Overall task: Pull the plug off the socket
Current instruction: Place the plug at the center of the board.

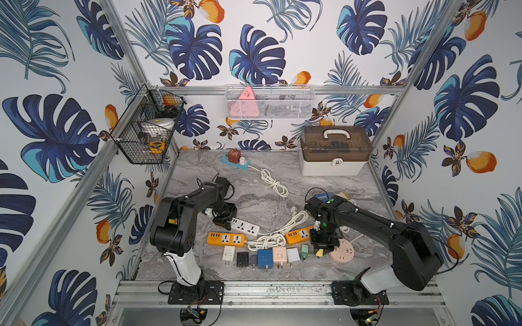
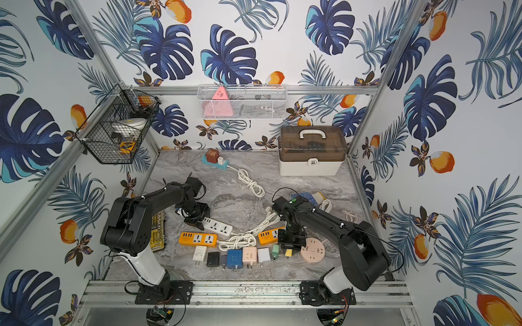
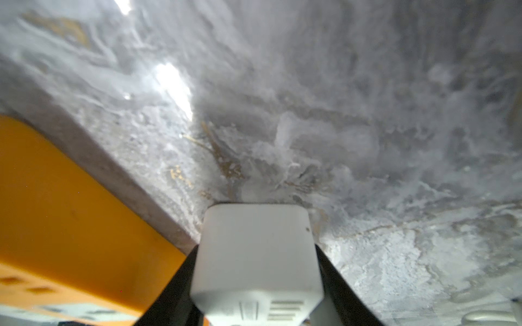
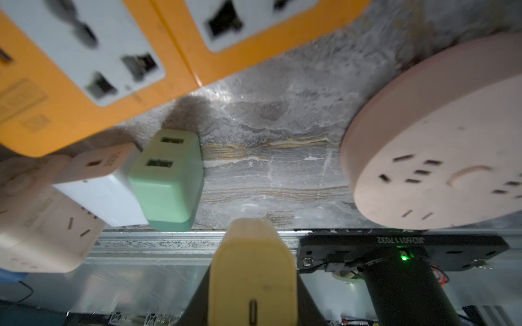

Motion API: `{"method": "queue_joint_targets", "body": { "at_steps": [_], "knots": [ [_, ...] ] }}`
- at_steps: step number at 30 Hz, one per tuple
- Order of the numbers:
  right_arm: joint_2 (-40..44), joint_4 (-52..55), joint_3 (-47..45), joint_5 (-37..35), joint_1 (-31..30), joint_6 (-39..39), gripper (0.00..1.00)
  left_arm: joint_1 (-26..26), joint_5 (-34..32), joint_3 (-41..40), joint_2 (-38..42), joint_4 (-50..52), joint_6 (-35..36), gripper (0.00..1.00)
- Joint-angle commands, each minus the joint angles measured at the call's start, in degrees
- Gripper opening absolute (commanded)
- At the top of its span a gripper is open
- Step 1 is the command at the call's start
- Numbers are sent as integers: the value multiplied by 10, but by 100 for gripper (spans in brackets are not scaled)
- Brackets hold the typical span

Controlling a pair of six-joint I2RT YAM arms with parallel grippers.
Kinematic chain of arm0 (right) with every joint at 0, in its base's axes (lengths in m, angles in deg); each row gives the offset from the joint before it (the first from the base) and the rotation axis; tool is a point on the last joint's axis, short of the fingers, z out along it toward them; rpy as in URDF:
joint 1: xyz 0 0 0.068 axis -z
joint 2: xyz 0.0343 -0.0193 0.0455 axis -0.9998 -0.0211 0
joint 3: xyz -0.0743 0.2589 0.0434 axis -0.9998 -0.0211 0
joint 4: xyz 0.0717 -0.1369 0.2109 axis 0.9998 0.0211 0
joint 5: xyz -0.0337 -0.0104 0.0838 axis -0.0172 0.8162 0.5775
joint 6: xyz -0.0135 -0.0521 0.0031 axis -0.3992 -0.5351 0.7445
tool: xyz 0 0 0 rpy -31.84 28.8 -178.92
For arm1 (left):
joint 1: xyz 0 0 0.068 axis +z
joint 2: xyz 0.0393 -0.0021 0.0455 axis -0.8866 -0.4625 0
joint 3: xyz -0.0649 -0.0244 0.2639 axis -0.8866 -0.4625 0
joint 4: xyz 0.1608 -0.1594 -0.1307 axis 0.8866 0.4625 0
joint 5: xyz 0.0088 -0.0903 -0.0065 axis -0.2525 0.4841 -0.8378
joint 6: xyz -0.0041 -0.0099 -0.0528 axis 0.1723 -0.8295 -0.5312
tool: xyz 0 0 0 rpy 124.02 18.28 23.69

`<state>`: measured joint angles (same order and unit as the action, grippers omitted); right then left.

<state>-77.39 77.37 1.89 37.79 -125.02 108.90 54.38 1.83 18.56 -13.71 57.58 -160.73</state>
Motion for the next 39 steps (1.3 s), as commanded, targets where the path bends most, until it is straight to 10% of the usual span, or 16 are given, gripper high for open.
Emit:
{"method": "queue_joint_targets", "body": {
  "at_steps": [1,16,32,39],
  "knots": [
    [-12,-25,-13,52,1,8,5,-8,2,-1,-8,-7,-14,0],
    [-59,-56,-20,31,1,6,16,-37,4,-5,-11,-9,-24,0],
    [-63,-48,-19,10,7,3,49,-40,-9,-1,-8,12,-21,0],
    [-16,6,57,-53,7,-10,53,-40,-28,7,10,37,-20,21]
  ]
}}
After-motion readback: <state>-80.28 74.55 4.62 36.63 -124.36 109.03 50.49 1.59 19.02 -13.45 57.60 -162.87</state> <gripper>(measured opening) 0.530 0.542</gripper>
